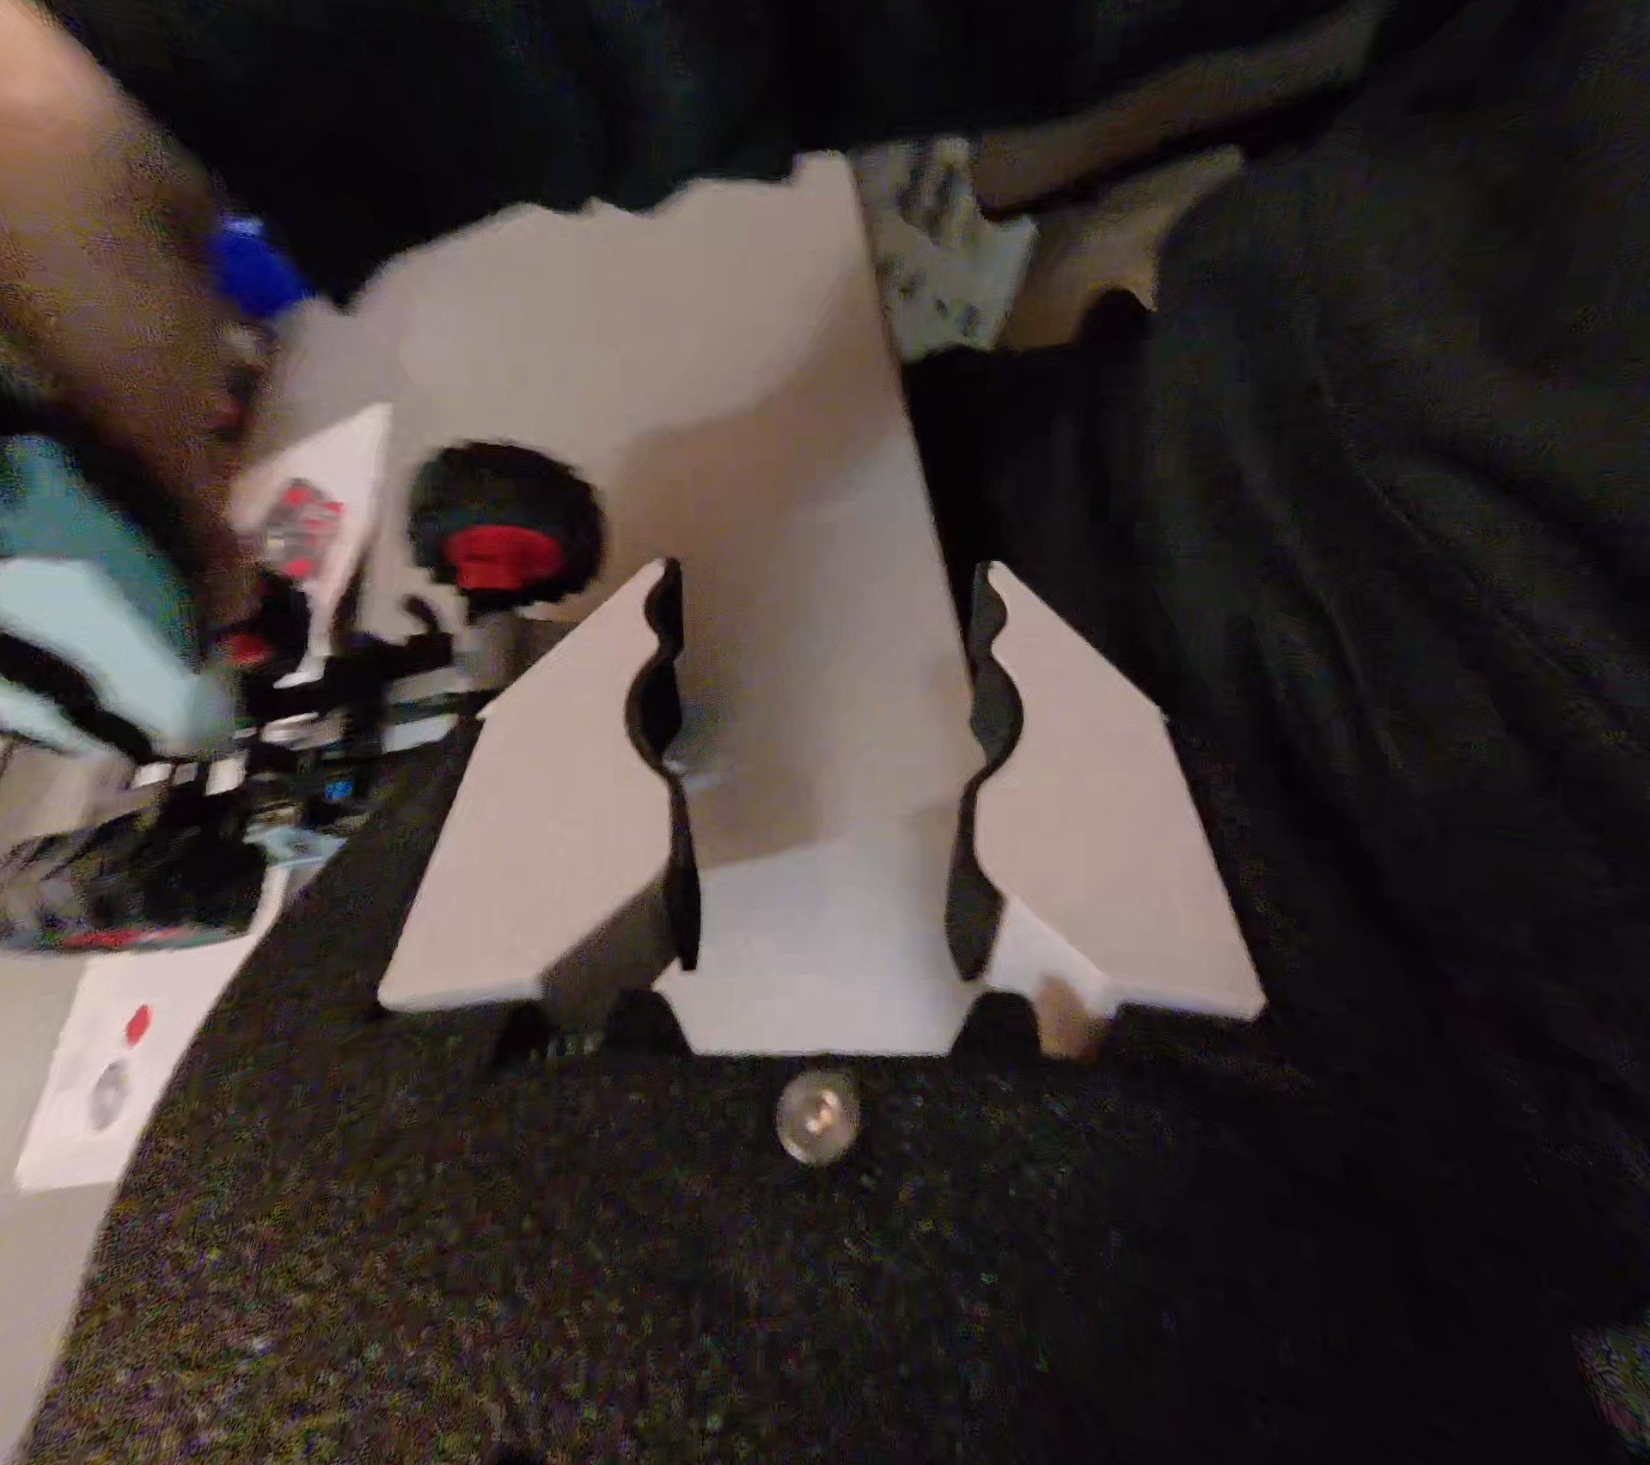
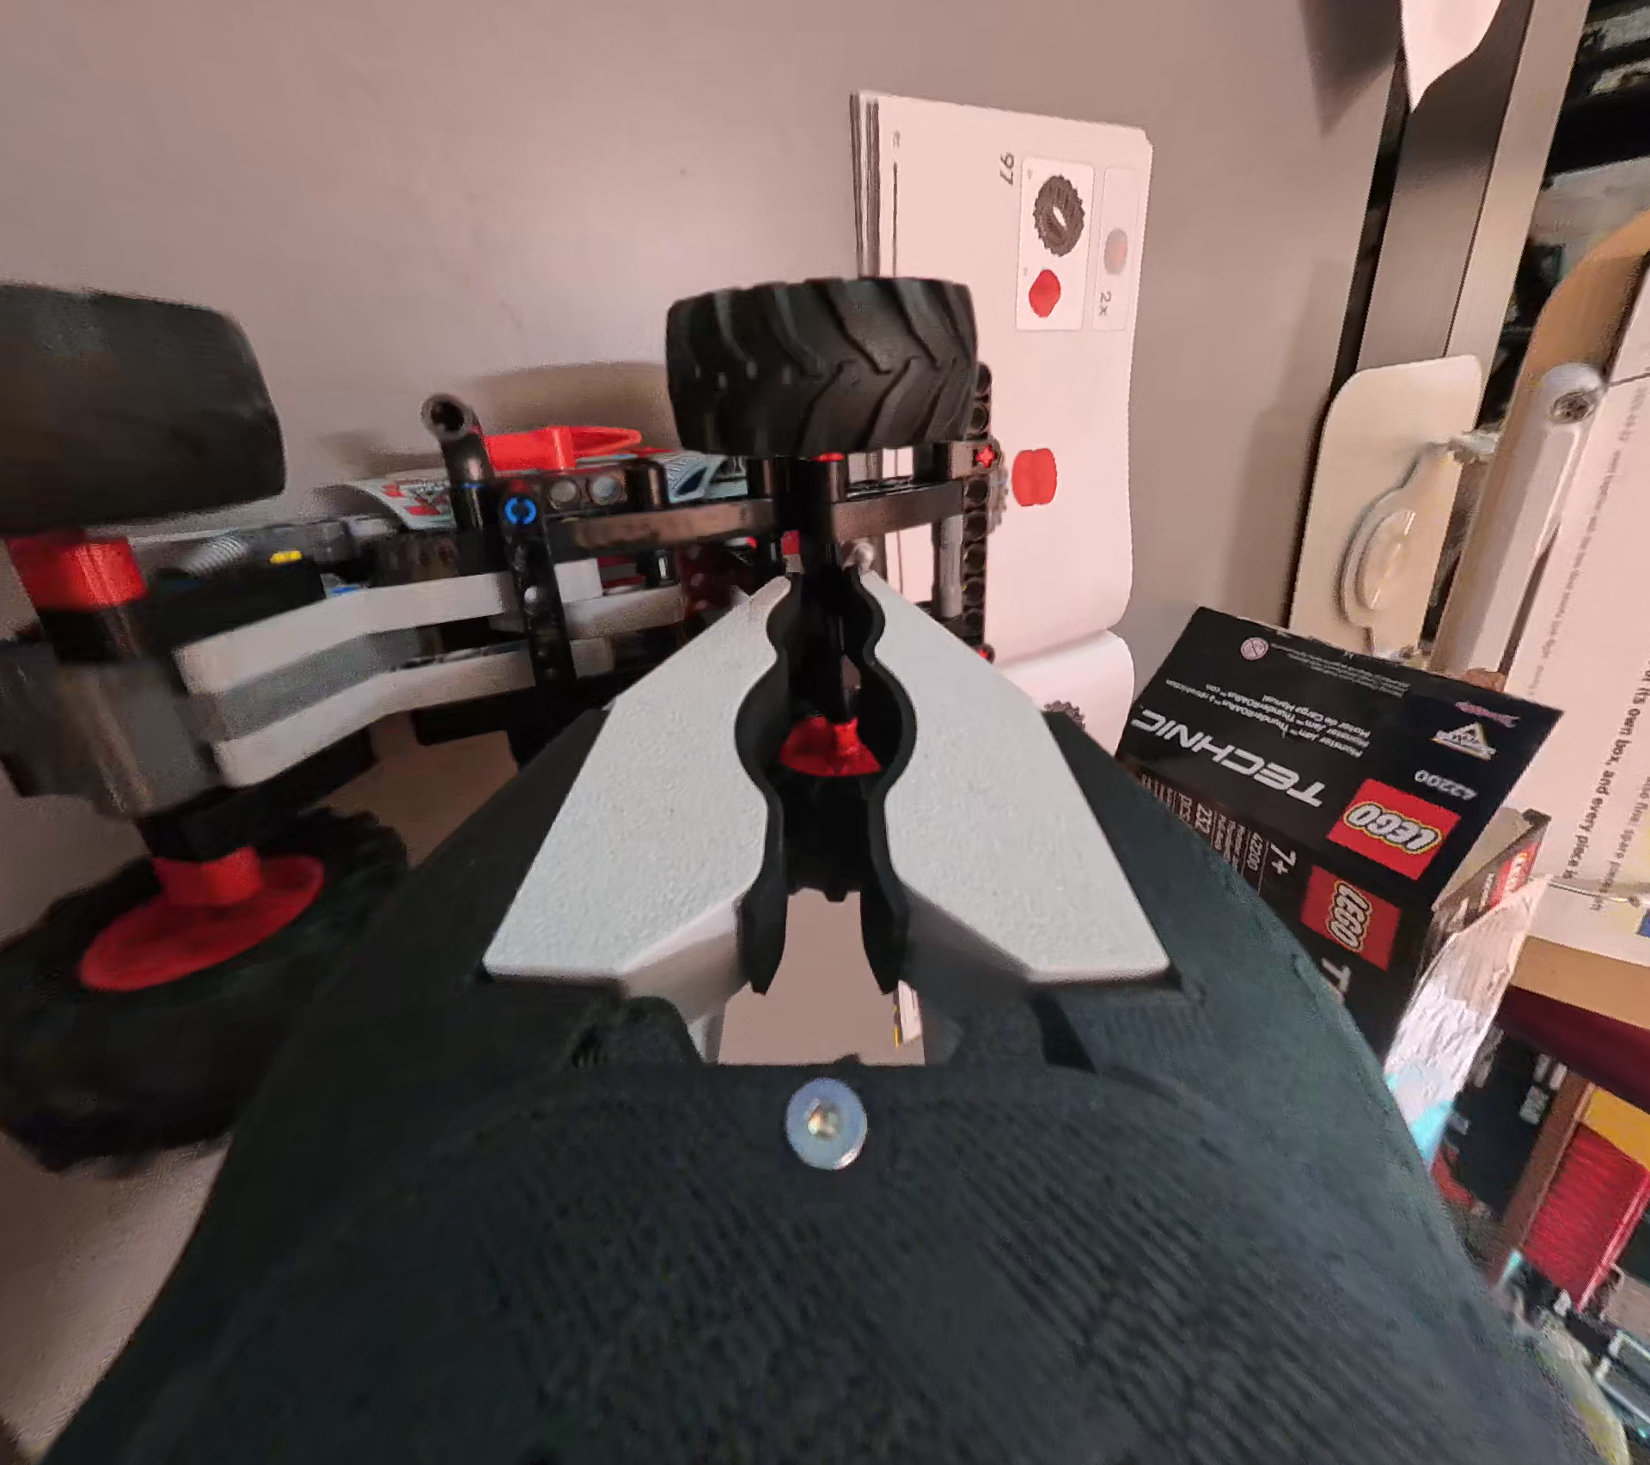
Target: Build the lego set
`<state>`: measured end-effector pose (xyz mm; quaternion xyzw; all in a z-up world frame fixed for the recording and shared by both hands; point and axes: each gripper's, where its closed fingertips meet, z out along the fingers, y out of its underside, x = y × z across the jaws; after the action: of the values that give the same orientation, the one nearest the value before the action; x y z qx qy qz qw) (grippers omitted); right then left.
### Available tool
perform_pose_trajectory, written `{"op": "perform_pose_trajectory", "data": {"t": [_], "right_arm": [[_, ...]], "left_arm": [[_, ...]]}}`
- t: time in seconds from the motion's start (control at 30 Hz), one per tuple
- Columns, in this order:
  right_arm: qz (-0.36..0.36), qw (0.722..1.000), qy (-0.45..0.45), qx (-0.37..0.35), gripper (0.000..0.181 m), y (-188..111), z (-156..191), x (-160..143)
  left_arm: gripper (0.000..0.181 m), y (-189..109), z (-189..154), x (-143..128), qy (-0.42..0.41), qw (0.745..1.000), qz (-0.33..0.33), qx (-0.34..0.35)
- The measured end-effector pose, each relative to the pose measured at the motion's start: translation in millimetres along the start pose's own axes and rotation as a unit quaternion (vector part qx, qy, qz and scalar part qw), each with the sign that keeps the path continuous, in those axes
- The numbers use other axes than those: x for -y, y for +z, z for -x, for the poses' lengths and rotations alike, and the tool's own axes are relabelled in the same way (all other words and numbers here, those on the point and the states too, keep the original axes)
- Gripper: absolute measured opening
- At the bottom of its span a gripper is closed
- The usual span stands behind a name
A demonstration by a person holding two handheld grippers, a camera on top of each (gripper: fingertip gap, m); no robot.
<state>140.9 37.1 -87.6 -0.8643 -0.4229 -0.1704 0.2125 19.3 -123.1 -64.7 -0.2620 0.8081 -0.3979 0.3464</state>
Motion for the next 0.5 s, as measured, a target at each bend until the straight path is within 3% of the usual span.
{"op": "perform_pose_trajectory", "data": {"t": [0.03, 0.13, 0.23, 0.37, 0.5], "right_arm": [[-0.009, 1.0, -0.003, -0.008, 0.008, 0, 0, 1], [-0.025, 0.999, -0.009, -0.025, 0.008, -2, 1, 1], [-0.037, 0.999, -0.014, -0.036, 0.008, -2, 0, 0], [-0.049, 0.997, -0.02, -0.047, 0.008, 0, -1, -1], [-0.063, 0.995, -0.029, -0.065, 0.009, 0, -1, 1]], "left_arm": [[0.068, -7, 30, 5, -0.029, 0.997, -0.033, 0.058], [0.073, -30, 112, -12, -0.136, 0.97, -0.067, 0.192], [0.081, -34, 159, -39, -0.211, 0.949, -0.065, 0.226], [0.075, -21, 182, -50, -0.249, 0.944, -0.083, 0.202], [0.074, -6, 186, -55, -0.236, 0.953, -0.069, 0.175]]}}
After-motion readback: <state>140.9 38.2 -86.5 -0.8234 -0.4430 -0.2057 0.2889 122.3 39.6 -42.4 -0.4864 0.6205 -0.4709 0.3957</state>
